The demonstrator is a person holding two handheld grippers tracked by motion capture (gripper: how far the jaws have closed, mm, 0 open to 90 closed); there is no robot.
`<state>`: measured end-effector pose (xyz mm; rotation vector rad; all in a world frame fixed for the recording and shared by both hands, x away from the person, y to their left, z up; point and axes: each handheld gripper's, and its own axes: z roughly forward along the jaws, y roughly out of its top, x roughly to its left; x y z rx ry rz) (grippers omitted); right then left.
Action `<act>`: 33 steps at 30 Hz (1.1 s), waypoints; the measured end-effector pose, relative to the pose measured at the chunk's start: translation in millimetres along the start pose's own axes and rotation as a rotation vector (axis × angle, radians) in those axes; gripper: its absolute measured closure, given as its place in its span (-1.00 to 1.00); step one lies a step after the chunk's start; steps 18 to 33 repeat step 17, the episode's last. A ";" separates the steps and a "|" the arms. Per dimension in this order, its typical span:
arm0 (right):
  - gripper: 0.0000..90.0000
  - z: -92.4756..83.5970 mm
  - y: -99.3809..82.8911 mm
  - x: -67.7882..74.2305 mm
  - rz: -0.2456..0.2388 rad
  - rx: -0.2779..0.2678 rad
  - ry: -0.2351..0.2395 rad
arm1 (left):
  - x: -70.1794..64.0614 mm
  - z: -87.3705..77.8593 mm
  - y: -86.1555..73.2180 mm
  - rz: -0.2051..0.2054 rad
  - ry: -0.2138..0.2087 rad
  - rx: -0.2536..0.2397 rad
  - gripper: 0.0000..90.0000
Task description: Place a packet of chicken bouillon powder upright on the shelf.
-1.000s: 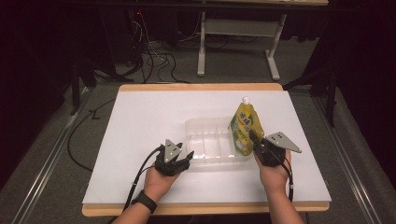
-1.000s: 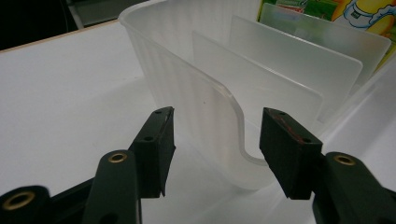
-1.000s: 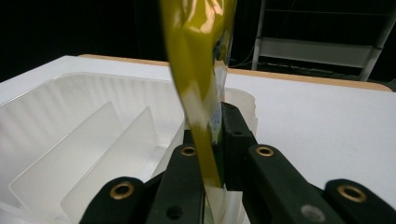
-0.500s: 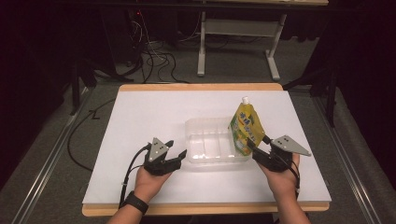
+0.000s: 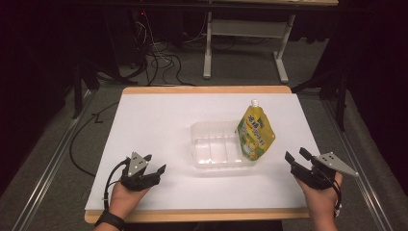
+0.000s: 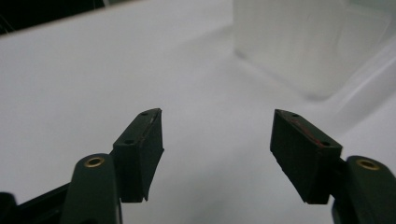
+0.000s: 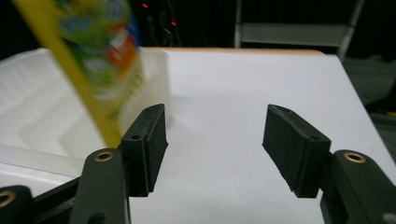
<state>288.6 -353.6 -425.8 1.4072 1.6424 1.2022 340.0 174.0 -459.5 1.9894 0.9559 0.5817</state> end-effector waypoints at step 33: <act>-0.04 14.9 -8.6 -8.2 0.037 0.039 -0.022 | 16.7 -3.8 8.6 -0.126 0.018 -0.119 -0.25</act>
